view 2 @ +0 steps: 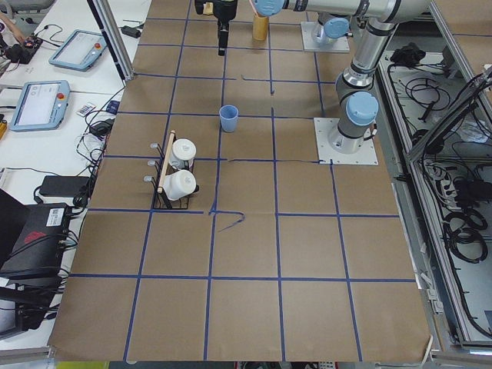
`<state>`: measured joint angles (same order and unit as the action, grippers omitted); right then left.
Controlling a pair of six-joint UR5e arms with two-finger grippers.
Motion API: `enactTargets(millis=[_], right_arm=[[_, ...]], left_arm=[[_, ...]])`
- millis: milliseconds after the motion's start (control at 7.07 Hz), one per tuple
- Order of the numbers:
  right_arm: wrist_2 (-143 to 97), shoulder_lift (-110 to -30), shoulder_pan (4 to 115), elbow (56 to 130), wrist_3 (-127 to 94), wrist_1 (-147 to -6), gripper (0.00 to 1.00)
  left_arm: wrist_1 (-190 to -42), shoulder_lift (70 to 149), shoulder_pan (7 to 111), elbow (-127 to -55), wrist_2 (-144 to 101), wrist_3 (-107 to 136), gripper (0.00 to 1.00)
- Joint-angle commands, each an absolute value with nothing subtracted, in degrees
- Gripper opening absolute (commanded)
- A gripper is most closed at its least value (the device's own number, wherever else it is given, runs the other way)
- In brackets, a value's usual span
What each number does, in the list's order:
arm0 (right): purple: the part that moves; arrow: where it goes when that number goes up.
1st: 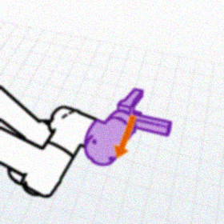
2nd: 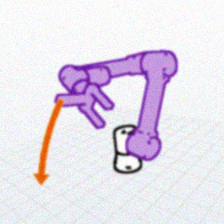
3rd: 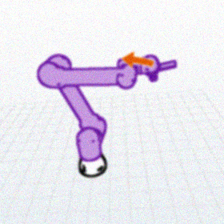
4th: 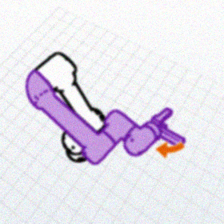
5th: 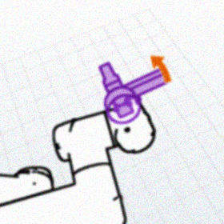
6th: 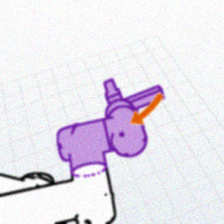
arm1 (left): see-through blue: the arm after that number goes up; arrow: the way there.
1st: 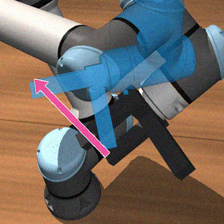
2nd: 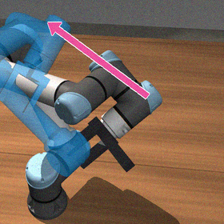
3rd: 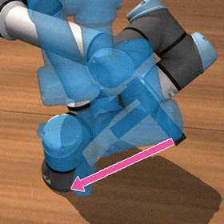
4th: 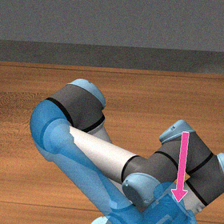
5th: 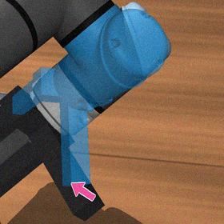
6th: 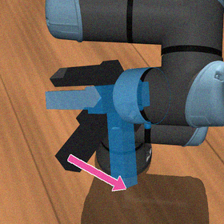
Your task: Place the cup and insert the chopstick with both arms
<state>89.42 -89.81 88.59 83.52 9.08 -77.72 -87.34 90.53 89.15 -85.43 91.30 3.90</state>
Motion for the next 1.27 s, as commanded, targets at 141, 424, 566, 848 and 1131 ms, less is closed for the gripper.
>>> enactTargets(millis=[141, 424, 566, 848, 1131], right_arm=[[89.91, -89.83, 88.59, 83.67, 9.05, -77.69, 1.00], [90.17, -89.91, 88.59, 83.58, 8.97, -77.61, 1.00], [90.26, -89.91, 88.59, 83.50, 8.96, -77.61, 1.00], [90.26, -89.83, 88.59, 83.76, 8.97, -77.61, 1.00], [90.26, -89.47, 88.59, 83.76, 8.88, -77.96, 1.00]], left_arm=[[-90.78, 91.23, 88.95, -83.68, 89.31, 3.96, 1.00], [-94.48, 90.71, 88.24, -83.23, 90.86, 2.39, 1.00], [-94.40, 90.70, 88.24, -83.06, 92.62, 0.98, 1.00], [-94.31, 90.79, 88.16, -83.06, 92.20, 0.97, 1.00], [-94.31, 90.79, 88.24, -83.14, 92.11, 0.97, 1.00]])
